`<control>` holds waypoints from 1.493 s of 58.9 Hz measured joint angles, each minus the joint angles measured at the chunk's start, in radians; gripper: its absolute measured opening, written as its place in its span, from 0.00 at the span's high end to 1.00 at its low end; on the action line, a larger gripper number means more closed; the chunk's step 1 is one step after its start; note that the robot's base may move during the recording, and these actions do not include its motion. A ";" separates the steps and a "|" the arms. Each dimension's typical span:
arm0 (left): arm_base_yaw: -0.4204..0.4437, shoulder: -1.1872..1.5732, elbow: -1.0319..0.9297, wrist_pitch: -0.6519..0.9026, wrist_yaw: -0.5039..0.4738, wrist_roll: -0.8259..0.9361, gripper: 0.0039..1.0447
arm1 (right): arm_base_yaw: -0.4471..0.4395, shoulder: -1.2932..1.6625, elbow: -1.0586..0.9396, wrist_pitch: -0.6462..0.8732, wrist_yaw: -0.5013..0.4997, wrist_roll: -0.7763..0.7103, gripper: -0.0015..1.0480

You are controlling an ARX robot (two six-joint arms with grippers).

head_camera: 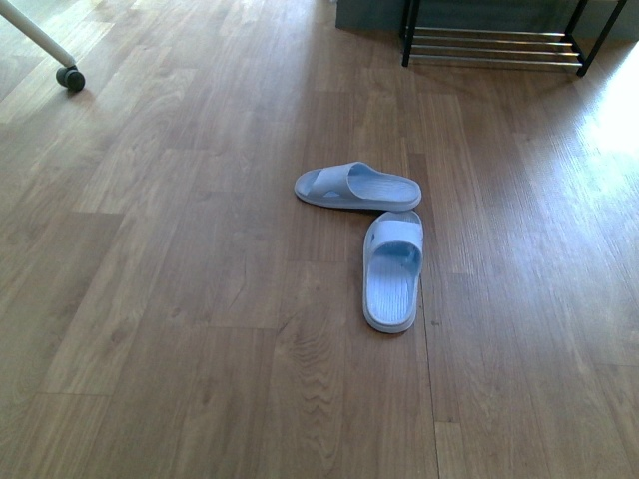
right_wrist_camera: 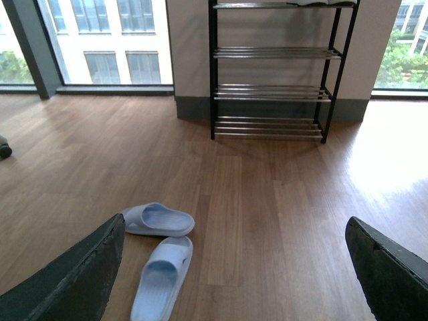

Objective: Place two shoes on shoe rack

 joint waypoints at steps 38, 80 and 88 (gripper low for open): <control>0.000 0.000 0.000 0.000 -0.002 0.000 0.09 | 0.000 0.000 0.000 0.000 -0.003 0.000 0.09; 0.000 0.000 0.000 0.000 0.002 0.000 0.09 | 0.000 0.000 0.000 0.000 0.003 0.000 0.09; 0.000 0.000 0.000 0.000 0.002 0.000 0.09 | 0.000 0.000 0.000 0.000 0.003 0.000 0.09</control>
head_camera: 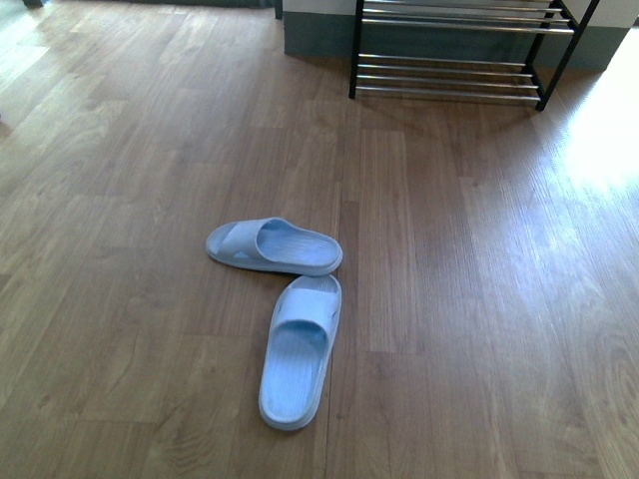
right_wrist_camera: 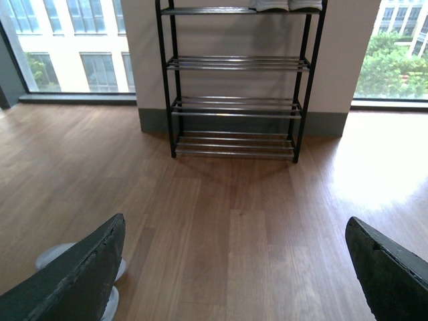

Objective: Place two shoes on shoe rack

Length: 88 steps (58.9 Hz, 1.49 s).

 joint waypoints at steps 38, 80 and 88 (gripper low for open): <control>-0.376 1.137 0.333 0.208 -0.341 -0.246 0.09 | 0.000 0.002 0.000 0.000 -0.002 0.000 0.09; -0.523 2.413 0.934 0.282 -0.200 0.275 0.09 | 0.000 0.002 0.000 0.000 -0.002 0.000 0.09; -0.539 2.517 1.022 0.298 -0.193 0.354 0.09 | 0.000 0.002 0.000 0.000 -0.002 0.000 0.09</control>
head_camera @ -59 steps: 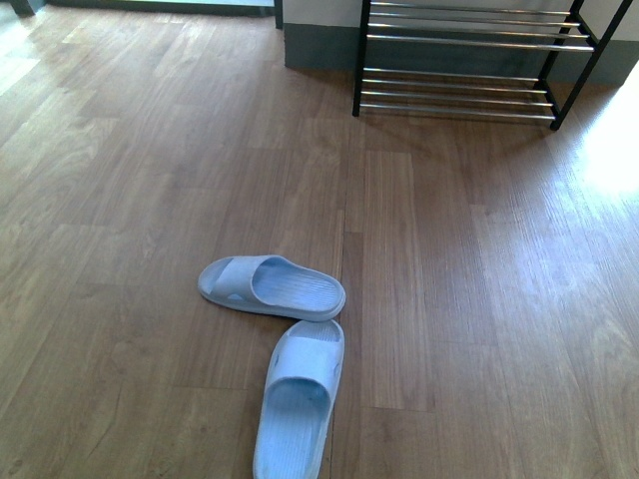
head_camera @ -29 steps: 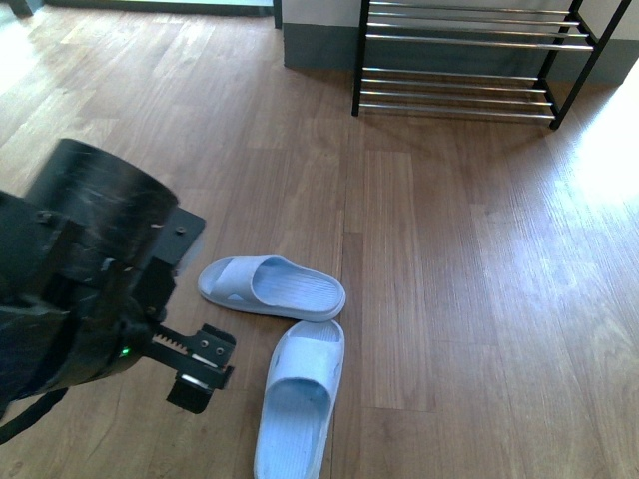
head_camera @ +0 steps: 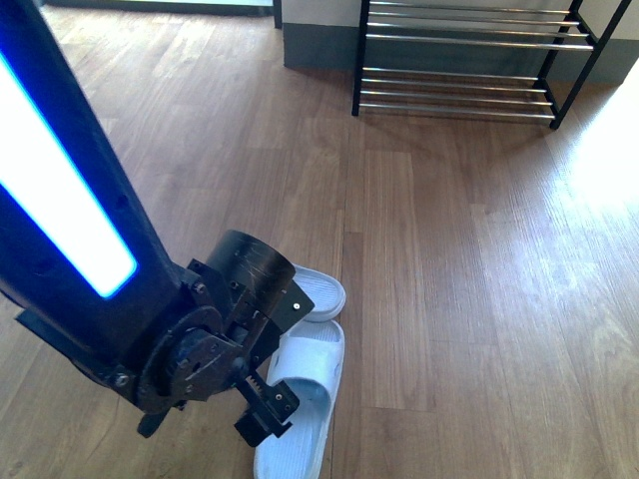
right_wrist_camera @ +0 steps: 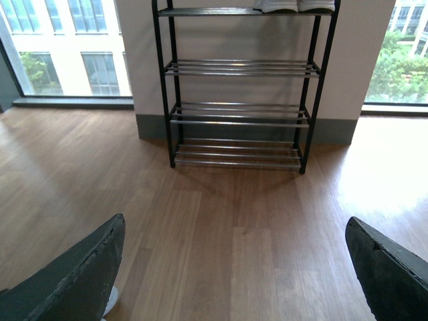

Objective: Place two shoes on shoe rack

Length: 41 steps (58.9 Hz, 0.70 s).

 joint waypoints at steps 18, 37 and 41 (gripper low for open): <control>-0.030 0.224 0.244 0.020 -0.003 0.089 0.09 | 0.000 0.000 0.000 0.000 0.000 0.000 0.09; -0.053 0.333 0.328 0.068 -0.027 0.157 0.09 | 0.000 0.000 0.000 0.000 0.000 0.000 0.09; -0.053 0.358 0.341 0.098 -0.041 0.183 0.09 | 0.000 0.000 0.000 0.000 0.000 0.000 0.09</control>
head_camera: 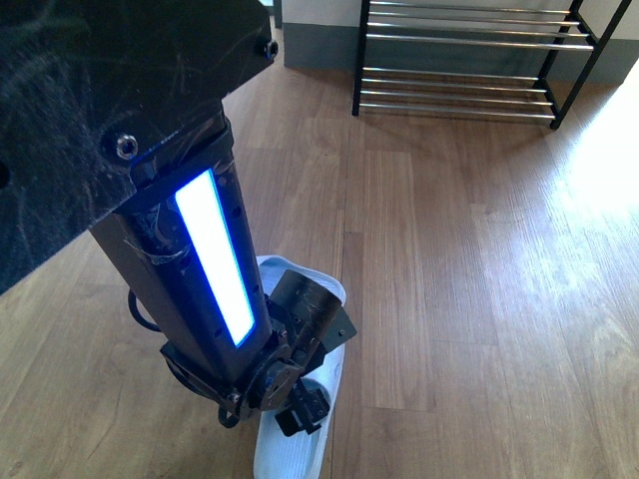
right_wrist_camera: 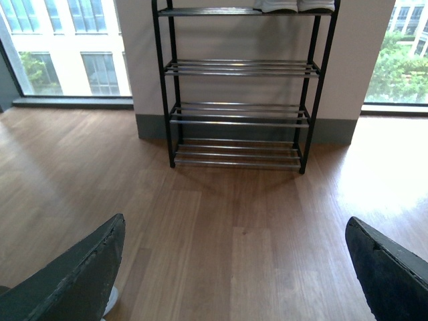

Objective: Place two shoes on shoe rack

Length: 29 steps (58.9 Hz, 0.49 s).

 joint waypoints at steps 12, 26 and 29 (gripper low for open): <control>0.006 0.057 0.019 0.118 -0.051 0.033 0.12 | 0.000 0.000 0.000 0.000 0.000 0.000 0.09; 0.012 0.078 0.045 0.104 -0.076 0.022 0.47 | 0.000 0.000 0.000 0.000 0.000 0.000 0.09; 0.012 0.083 0.047 0.100 -0.085 0.016 0.55 | 0.000 0.000 0.000 0.000 0.000 0.000 0.09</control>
